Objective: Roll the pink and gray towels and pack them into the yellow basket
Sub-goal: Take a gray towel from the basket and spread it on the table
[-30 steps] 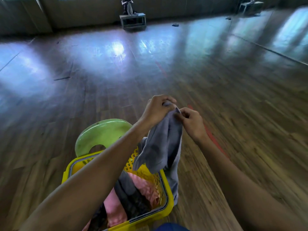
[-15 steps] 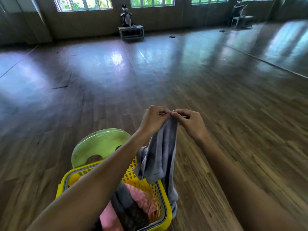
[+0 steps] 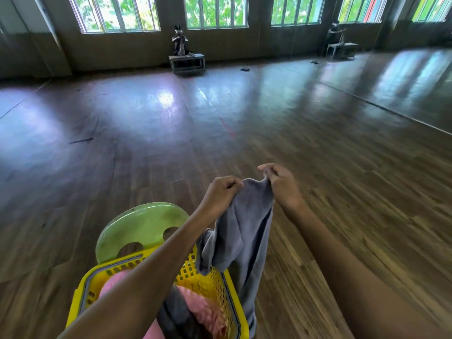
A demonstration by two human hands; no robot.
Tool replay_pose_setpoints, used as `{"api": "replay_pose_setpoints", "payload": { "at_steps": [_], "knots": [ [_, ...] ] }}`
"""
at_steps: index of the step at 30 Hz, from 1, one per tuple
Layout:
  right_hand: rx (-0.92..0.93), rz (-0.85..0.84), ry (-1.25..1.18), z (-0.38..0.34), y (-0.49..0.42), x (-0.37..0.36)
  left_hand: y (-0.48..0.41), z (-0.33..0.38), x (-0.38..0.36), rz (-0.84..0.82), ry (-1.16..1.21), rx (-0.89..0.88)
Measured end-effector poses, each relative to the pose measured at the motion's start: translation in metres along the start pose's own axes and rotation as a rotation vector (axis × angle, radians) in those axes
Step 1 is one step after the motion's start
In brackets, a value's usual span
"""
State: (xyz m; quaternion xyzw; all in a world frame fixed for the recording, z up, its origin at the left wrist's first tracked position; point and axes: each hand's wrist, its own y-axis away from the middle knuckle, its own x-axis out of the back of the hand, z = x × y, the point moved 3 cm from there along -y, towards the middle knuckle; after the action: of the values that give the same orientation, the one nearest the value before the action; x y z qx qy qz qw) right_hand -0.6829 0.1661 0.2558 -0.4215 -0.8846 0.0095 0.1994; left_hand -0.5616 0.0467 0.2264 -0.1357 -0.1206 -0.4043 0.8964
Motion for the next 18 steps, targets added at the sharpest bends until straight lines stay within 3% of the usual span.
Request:
{"api": "replay_pose_setpoints", "payload": {
  "at_steps": [2,4,8,15,18],
  "knots": [
    [0.012,-0.153,0.063,-0.003,0.007,-0.012,-0.005,0.012,-0.002,0.020,-0.091,-0.041],
    [0.058,-0.188,0.111,-0.002,0.010,-0.015,-0.007,0.022,-0.001,0.029,-0.110,-0.075],
    [0.145,-0.139,0.220,0.001,0.012,-0.008,-0.003,0.028,-0.002,0.011,-0.103,-0.069],
    [0.079,0.065,0.023,0.007,-0.002,0.019,0.004,0.005,-0.004,-0.065,-0.057,-0.026],
    [0.013,0.038,-0.090,0.003,-0.005,0.028,0.009,-0.010,0.001,-0.075,-0.034,-0.011]
  ]
}}
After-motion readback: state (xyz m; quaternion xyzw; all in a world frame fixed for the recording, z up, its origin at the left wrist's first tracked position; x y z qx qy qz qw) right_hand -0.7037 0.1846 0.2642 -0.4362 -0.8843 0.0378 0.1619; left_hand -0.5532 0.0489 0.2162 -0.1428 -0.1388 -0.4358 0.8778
